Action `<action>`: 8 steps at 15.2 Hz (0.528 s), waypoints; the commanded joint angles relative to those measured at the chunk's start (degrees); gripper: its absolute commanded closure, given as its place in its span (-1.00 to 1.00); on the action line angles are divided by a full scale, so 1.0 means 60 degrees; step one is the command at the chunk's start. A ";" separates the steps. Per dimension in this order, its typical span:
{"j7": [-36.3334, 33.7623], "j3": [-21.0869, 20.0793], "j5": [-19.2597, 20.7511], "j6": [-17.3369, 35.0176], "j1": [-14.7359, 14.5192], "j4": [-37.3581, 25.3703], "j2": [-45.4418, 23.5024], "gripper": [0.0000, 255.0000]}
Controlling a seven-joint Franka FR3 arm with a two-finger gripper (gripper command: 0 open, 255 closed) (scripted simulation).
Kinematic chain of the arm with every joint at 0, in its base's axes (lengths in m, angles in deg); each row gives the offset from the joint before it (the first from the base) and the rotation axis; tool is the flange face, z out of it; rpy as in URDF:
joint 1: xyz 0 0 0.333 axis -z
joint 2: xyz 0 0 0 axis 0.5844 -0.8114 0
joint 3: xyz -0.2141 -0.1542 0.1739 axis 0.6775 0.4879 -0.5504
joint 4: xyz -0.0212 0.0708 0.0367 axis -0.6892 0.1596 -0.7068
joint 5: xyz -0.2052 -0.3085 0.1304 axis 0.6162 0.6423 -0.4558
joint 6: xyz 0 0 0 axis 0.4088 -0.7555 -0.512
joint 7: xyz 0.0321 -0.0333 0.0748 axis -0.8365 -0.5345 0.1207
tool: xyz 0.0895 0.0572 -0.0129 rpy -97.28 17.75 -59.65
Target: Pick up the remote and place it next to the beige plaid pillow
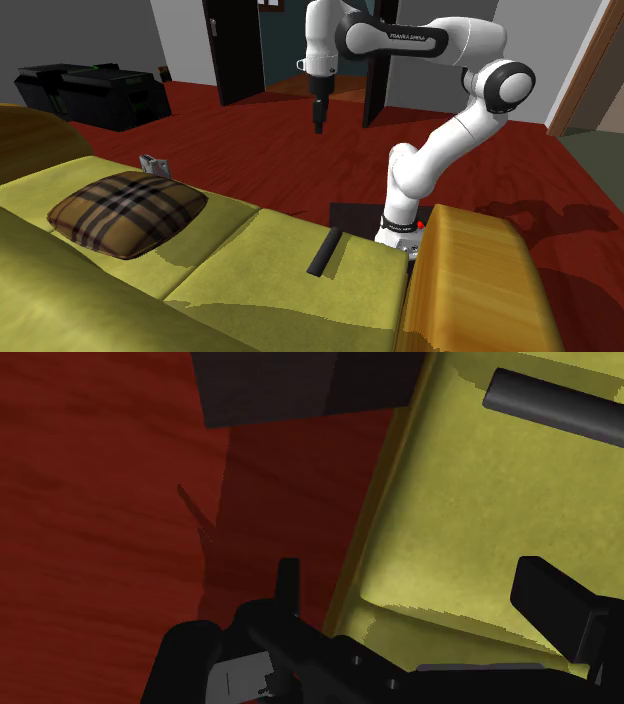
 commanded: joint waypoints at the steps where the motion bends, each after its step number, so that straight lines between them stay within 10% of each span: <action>1: 0.0000 0.0000 0.0000 0.0000 0.0000 0.0000 0.0000 -1.00; 8: 0.1701 -0.0138 -0.0371 0.1707 -0.1281 0.1471 -0.0363 -1.00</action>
